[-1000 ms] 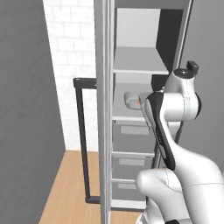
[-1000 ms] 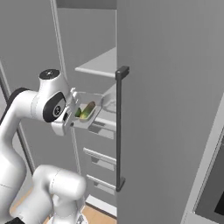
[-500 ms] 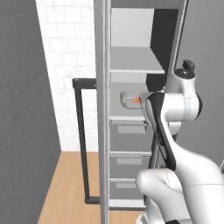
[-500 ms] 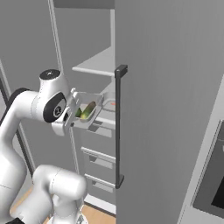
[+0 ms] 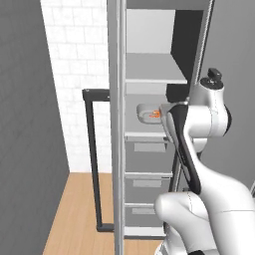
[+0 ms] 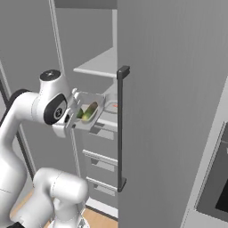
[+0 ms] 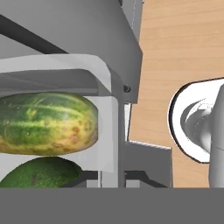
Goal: Take the meat container that has the shrimp and place it on the second highest rack of the freezer. Then take the vegetable container that has the cucumber and avocado and place it on the highest rack of the freezer.
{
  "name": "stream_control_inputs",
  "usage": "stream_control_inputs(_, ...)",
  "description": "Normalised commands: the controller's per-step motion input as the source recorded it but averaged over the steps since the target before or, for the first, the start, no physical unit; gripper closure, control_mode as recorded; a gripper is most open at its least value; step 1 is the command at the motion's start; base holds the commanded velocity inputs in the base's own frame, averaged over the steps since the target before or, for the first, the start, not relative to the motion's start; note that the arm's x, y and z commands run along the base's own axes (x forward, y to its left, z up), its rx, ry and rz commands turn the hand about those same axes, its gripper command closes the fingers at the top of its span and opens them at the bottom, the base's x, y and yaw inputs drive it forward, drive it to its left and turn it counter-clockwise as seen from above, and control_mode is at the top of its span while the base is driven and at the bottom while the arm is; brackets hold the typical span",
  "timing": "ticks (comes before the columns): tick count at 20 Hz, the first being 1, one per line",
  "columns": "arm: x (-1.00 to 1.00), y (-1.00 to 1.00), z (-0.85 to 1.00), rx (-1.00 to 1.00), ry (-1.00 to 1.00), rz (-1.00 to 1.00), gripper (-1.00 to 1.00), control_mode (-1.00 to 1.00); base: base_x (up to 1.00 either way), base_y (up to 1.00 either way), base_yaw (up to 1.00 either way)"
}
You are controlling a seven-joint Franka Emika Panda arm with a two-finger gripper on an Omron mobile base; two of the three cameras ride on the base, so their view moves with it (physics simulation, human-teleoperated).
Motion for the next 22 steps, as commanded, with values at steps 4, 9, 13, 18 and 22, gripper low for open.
stream_control_inputs(4,-0.02,-0.01,0.69,0.0,-0.13,0.0,1.0,-1.0,0.0,0.0,0.0)
stream_control_inputs(9,0.01,-0.01,0.73,0.0,-0.2,-0.01,1.0,-1.0,0.0,0.0,0.0)
stream_control_inputs(13,0.13,0.0,0.72,0.0,-0.23,-0.02,1.0,-1.0,0.0,0.0,0.0)
stream_control_inputs(18,0.48,0.0,0.52,0.0,-0.16,-0.06,1.0,-1.0,0.0,0.0,0.0)
stream_control_inputs(22,0.69,0.0,0.37,-0.01,-0.03,-0.06,1.0,-1.0,0.0,0.0,0.0)
